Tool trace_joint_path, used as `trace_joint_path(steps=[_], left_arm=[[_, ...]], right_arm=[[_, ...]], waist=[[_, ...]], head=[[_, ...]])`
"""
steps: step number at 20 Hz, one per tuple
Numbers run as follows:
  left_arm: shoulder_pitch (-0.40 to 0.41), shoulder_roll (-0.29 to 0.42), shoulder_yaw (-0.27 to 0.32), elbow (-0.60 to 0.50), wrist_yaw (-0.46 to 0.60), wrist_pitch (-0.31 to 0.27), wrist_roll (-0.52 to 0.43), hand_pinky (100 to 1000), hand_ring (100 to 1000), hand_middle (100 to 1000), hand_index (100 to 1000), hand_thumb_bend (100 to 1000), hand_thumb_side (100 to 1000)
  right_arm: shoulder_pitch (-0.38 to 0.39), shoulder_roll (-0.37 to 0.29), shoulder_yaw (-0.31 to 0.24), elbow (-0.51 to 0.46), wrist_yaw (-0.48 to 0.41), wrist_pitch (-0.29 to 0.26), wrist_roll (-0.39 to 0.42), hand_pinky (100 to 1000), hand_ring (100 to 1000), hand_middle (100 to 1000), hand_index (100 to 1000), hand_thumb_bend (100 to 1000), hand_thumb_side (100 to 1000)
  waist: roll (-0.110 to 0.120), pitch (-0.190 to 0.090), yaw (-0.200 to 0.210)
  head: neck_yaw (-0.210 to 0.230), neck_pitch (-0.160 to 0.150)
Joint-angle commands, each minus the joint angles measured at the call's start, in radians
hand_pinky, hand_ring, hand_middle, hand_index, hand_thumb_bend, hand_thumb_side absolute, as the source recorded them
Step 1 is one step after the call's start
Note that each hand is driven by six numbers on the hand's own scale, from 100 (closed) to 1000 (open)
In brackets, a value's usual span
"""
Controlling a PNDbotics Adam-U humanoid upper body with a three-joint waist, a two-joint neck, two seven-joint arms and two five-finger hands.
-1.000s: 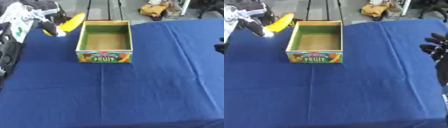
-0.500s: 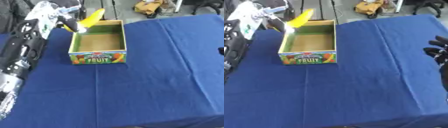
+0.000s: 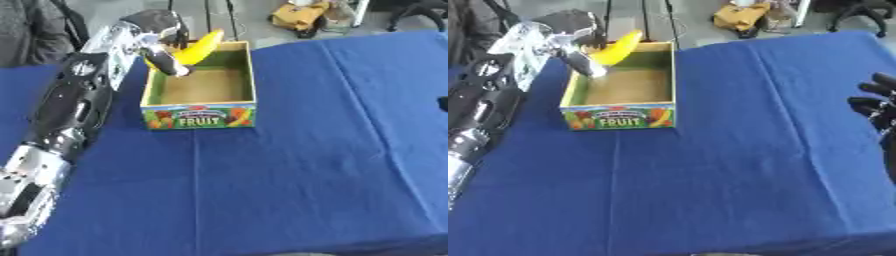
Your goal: Pick up objects on the table and place them in the box.
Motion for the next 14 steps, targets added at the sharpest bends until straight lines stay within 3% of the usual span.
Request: trace_joint_path(steps=[1, 14], left_arm=[[-0.020, 0.005, 0.026, 0.009, -0.055, -0.011, 0.032, 734, 550, 487, 585, 319, 382], [0.017, -0.027, 0.058, 0.078, -0.141, 0.005, 0.168, 752, 616, 550, 652, 324, 417]], right_arm=[[-0.014, -0.014, -0.003, -0.010, -0.004, -0.001, 0.004, 816, 679, 702, 813, 100, 936], [-0.026, -0.011, -0.002, -0.012, -0.003, 0.000, 0.008, 817, 679, 702, 813, 100, 937]], waist=[[-0.007, -0.014, -0.003], [0.000, 0.017, -0.029]], head=[[0.003, -0.013], [0.010, -0.025]])
